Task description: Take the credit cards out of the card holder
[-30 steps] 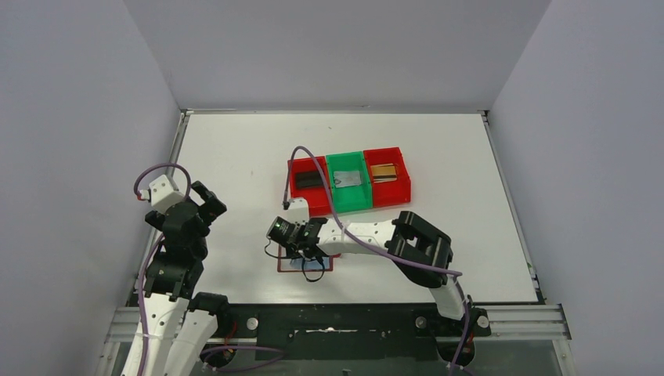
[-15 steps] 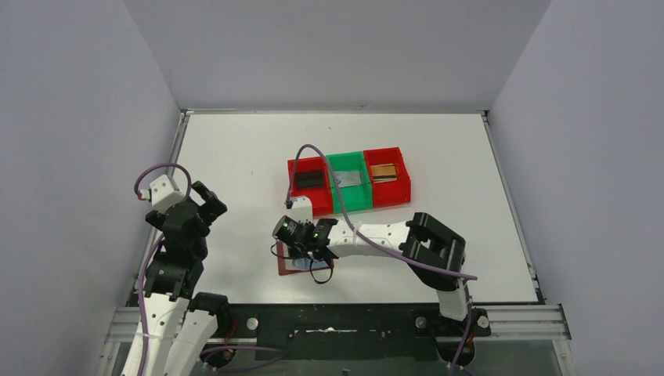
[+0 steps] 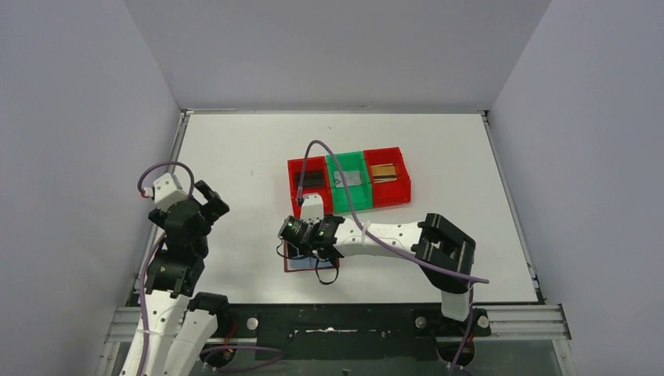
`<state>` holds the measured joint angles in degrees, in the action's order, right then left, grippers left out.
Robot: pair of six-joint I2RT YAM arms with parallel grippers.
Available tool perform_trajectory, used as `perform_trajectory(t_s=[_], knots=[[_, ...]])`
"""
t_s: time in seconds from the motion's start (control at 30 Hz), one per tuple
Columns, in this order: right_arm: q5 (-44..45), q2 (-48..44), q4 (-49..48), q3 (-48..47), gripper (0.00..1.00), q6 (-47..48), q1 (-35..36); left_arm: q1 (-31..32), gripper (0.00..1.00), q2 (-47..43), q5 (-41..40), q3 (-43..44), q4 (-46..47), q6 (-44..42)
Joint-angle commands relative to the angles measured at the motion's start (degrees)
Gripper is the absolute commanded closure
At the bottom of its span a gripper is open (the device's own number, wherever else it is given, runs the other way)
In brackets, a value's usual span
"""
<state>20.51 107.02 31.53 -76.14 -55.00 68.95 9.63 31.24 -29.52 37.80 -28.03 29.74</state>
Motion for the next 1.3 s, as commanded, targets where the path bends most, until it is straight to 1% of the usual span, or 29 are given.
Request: perform_trajectory(t_s=[0.0, 0.07, 0.13, 0.3, 0.4, 0.47, 0.6, 0.7, 0.77, 0.9, 0.93, 0.97, 1.03, 1.13, 1.2, 1.27], knots=[[5.8, -1.9, 6.9, -0.7, 0.21, -5.4, 0.0, -0.4, 0.07, -0.1, 0.8, 0.3, 2.9, -0.5], [4.9, -1.0, 6.6, -0.1, 0.15, -6.1, -0.1, -0.3, 0.07, -0.1, 0.8, 0.3, 3.0, -0.6], [4.2, 0.3, 6.5, 0.0, 0.14, -6.2, -0.2, -0.3, 0.07, -0.1, 1.0, 0.3, 3.0, -0.6], [3.7, 5.6, 10.1, -2.3, 0.13, -6.7, -0.3, -0.3, 0.07, 0.1, 1.2, 0.3, 3.1, -0.7], [4.5, 7.4, 11.6, -2.0, 0.14, -7.8, -0.2, -0.3, 0.07, 0.1, 1.3, 0.3, 3.1, -0.7], [4.6, 7.4, 11.8, -0.9, 0.20, -8.3, -0.3, -0.3, 0.07, 0.2, 1.5, 0.2, 3.2, -0.8], [5.1, 5.6, 11.6, 1.6, 0.43, -9.3, -0.4, -0.3, 0.07, 0.5, 2.3, 0.1, 3.4, -1.0], [5.6, 3.8, 10.9, 3.6, 0.52, -9.8, -0.5, -0.3, 0.07, 0.8, 2.7, 0.1, 3.5, -1.1], [5.4, 2.5, 10.0, 5.0, 0.56, -9.8, -0.5, -0.3, 0.07, 1.0, 2.9, 0.1, 3.6, -1.1], [6.1, 0.6, 9.6, 5.6, 0.58, -8.5, -0.4, -0.3, 0.07, 1.5, 3.4, 0.1, 3.7, -1.3], [6.7, 0.2, 10.6, 5.2, 0.57, -8.4, -0.5, -0.4, 0.07, 1.7, 3.5, 0.1, 3.7, -1.3], [7.0, -0.4, 10.8, 4.9, 0.54, -7.7, -0.6, -0.4, 0.07, 1.7, 3.7, 0.1, 3.8, -1.3], [7.5, -2.2, 10.3, 3.9, 0.42, -4.7, -0.6, -0.3, 0.07, 2.1, 4.1, 0.1, 4.1, -1.6], [10.2, -5.6, 10.9, 1.6, 0.32, -2.0, -0.6, -0.3, 0.07, 2.8, 4.6, 0.1, 4.4, -1.9], [12.3, -8.8, 10.8, 1.1, 0.26, -0.8, -0.8, -0.3, 0.07, 3.5, 4.9, 0.1, 4.3, -2.0], [14.2, -12.0, 10.5, 1.6, 0.23, 0.3, -1.5, -0.3, 0.07, 4.1, 5.0, 0.1, 4.4, -2.2]])
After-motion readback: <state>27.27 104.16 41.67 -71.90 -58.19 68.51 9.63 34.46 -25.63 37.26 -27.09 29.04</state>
